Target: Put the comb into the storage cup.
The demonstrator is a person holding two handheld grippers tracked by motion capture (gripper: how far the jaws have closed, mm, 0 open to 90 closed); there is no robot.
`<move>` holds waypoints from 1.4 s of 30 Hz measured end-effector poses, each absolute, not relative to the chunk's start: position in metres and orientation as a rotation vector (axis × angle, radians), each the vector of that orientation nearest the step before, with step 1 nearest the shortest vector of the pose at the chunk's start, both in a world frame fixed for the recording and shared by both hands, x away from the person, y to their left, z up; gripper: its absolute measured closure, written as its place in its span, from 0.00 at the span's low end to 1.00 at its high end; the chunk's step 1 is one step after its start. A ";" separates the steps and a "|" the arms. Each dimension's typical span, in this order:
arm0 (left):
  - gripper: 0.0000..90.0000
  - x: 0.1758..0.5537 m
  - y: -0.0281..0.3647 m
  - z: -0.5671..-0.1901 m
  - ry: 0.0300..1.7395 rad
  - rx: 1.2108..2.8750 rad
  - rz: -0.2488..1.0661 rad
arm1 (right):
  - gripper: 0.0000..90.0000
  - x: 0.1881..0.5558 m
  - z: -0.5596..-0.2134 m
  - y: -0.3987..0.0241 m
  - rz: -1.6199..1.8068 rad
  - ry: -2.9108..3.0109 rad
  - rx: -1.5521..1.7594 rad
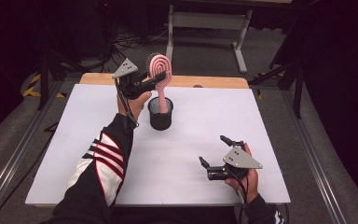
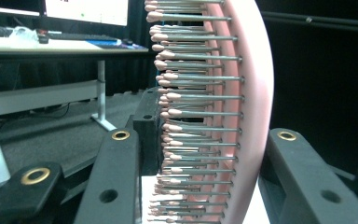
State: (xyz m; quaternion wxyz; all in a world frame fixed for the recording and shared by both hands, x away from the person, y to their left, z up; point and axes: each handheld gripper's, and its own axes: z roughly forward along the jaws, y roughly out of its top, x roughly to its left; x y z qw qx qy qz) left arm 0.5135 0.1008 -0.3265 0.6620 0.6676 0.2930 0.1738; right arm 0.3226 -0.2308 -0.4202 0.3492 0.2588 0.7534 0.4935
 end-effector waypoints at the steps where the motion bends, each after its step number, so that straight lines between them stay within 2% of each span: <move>1: 0.69 0.514 0.101 -0.328 0.669 1.508 0.389 | 0.04 0.323 -0.420 -0.231 1.278 1.952 0.672; 42: 0.69 0.515 0.099 -0.377 0.756 1.481 0.312 | 0.04 0.324 -0.424 -0.225 1.245 1.981 0.641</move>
